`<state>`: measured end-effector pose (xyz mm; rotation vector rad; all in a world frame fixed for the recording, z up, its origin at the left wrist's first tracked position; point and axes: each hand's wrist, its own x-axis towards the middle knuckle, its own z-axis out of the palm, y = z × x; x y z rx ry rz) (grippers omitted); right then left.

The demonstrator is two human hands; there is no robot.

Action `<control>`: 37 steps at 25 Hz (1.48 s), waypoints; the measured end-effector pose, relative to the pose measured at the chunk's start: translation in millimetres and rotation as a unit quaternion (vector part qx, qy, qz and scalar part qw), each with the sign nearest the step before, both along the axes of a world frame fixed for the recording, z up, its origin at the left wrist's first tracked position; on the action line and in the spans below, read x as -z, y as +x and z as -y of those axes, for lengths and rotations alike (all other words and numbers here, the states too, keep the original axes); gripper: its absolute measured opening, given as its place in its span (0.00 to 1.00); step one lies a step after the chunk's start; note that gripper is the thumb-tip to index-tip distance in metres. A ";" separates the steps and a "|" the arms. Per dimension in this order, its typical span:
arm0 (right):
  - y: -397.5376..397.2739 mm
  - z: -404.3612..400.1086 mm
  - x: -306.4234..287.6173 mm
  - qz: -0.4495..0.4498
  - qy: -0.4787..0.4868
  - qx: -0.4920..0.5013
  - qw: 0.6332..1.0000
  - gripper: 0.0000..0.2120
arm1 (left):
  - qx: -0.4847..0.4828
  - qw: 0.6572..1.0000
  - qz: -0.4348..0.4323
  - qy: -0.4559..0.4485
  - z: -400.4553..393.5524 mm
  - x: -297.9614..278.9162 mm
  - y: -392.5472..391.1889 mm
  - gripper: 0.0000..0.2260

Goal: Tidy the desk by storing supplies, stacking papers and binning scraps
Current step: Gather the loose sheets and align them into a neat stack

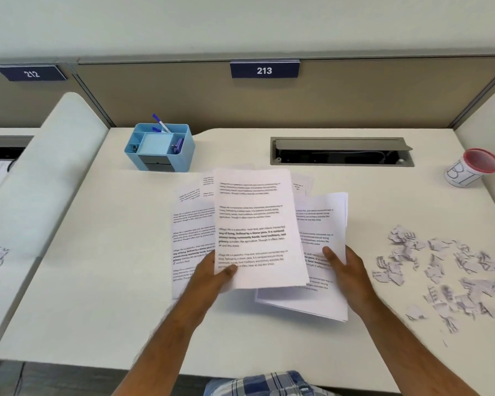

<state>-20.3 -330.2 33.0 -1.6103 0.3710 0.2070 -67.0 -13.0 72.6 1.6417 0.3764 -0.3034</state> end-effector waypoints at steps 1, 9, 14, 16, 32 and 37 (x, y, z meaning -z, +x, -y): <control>2.4 -6.8 -4.4 -0.001 0.015 -0.005 1.000 0.13 | 0.014 1.000 -0.006 0.016 4.4 -0.8 -3.9 0.19; 14.8 -35.3 -18.2 -0.004 0.139 -0.067 0.988 0.18 | 0.166 0.980 -0.036 0.105 19.3 -1.2 -12.2 0.22; 15.1 -39.6 -30.7 0.022 0.100 -0.114 0.988 0.19 | 0.019 0.990 -0.028 0.134 7.6 0.2 2.3 0.29; 13.3 -42.4 -37.2 0.025 0.084 -0.132 0.987 0.17 | 0.013 0.999 -0.050 0.012 0.5 -6.6 14.5 0.32; 4.2 -54.8 -34.7 0.116 -0.024 -0.151 0.981 0.12 | 0.128 0.977 0.127 0.114 5.5 -6.8 29.6 0.05; 6.0 -63.1 -38.3 0.106 -0.023 -0.066 0.992 0.19 | 0.071 0.983 0.116 0.120 11.3 -11.5 35.2 0.09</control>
